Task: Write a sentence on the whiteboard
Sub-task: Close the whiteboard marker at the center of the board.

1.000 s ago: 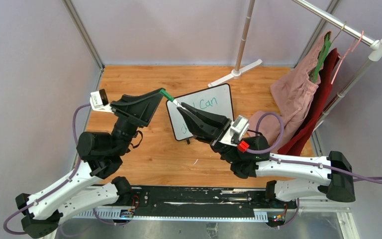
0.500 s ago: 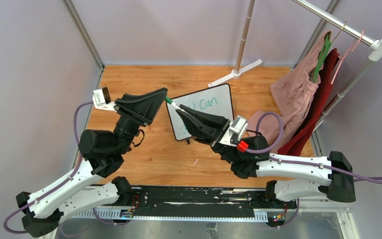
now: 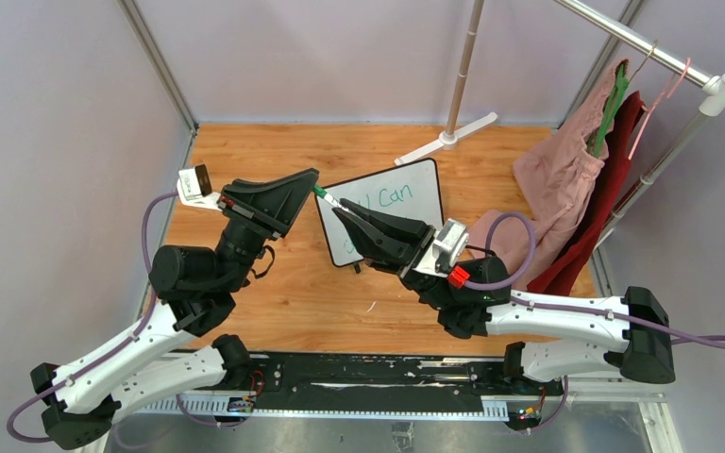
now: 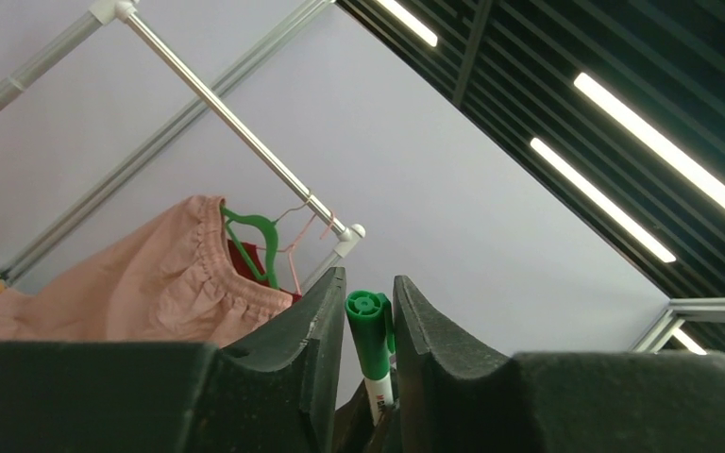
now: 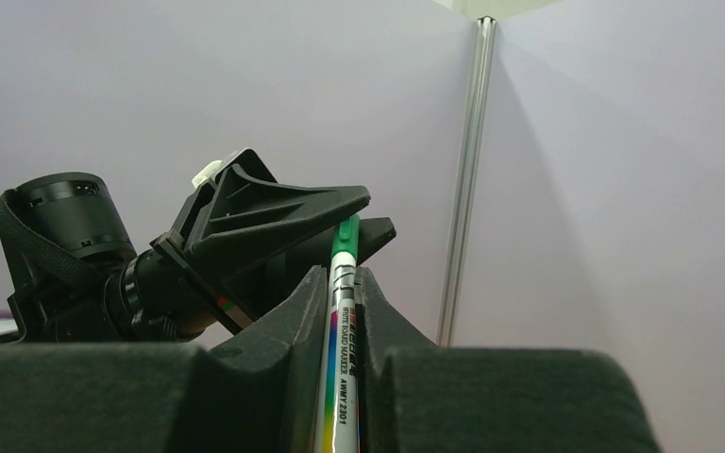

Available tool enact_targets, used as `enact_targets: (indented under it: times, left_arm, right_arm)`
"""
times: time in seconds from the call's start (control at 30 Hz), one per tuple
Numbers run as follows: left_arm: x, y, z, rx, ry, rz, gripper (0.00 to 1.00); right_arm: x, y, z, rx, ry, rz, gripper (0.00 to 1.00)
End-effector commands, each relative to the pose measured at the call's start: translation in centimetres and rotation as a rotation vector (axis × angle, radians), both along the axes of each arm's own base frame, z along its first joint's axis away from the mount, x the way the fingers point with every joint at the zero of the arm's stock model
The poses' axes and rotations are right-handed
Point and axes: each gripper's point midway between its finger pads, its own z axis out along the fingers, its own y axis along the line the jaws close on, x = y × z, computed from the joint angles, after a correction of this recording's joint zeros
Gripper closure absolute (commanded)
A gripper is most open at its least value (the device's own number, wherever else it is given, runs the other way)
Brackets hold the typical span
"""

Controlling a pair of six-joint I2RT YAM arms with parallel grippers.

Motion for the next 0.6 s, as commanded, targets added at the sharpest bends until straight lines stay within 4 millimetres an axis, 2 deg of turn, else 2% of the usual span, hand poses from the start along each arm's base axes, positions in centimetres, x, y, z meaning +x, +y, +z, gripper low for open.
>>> enact_targets:
  times: [0.0,0.2,0.37,0.57]
  left_arm:
    - [-0.6,0.4,1.2,-0.024,-0.022,-0.013,0.71]
    - [-0.6,0.0,0.8,-0.017,-0.017,-0.026,0.80]
    - [-0.6,-0.6,0.4,-0.007,-0.010,-0.053,1.00]
    - [-0.4,-1.3,-0.7,-0.013,0.032,-0.088,1.00]
  right_arm:
    - [-0.6,-0.6,0.7,0.031,-0.001,0.013,1.00]
    - [-0.3,-0.5,0.5,0.027,0.005,-0.001,1.00]
    - [0.1,-0.2,0.4,0.022,0.011,-0.018,1.00]
    - [0.3,-0.1,0.5,0.031,0.002,-0.039,1.00]
